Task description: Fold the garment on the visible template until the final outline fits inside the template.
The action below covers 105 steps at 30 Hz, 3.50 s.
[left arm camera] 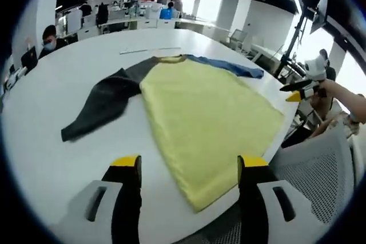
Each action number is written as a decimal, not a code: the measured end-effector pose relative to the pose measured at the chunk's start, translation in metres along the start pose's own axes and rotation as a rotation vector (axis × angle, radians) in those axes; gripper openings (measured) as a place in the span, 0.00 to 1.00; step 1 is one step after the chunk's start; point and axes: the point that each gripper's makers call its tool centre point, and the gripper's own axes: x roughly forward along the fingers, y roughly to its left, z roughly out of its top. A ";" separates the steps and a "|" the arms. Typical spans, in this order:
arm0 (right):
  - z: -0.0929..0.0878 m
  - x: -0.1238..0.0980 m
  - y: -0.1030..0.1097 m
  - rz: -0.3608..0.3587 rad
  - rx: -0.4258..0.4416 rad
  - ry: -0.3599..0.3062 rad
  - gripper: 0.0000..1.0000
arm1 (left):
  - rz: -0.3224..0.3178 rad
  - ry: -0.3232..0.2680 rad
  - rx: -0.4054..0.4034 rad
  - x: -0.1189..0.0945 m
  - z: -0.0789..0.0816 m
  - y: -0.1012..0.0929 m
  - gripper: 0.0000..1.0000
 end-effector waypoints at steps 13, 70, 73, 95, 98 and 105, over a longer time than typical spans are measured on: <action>0.036 -0.005 -0.077 -0.147 -0.016 -0.053 0.76 | -0.001 -0.021 0.044 0.004 0.005 0.000 0.92; 0.040 0.028 -0.214 -0.508 0.376 -0.031 0.17 | 0.083 -0.054 0.058 -0.011 0.030 0.013 0.84; 0.042 0.029 -0.212 -0.508 0.338 -0.023 0.14 | 0.089 -0.039 0.069 -0.010 0.027 0.014 0.83; 0.040 0.045 -0.268 -0.463 0.325 -0.003 0.00 | 0.089 -0.050 0.092 -0.012 0.032 0.014 0.79; 0.039 0.036 -0.268 -0.461 0.304 0.006 0.00 | 0.087 -0.057 0.094 -0.012 0.034 0.014 0.80; 0.030 0.018 -0.274 -0.474 0.261 0.046 0.00 | 0.060 -0.065 0.121 -0.011 0.037 0.007 0.81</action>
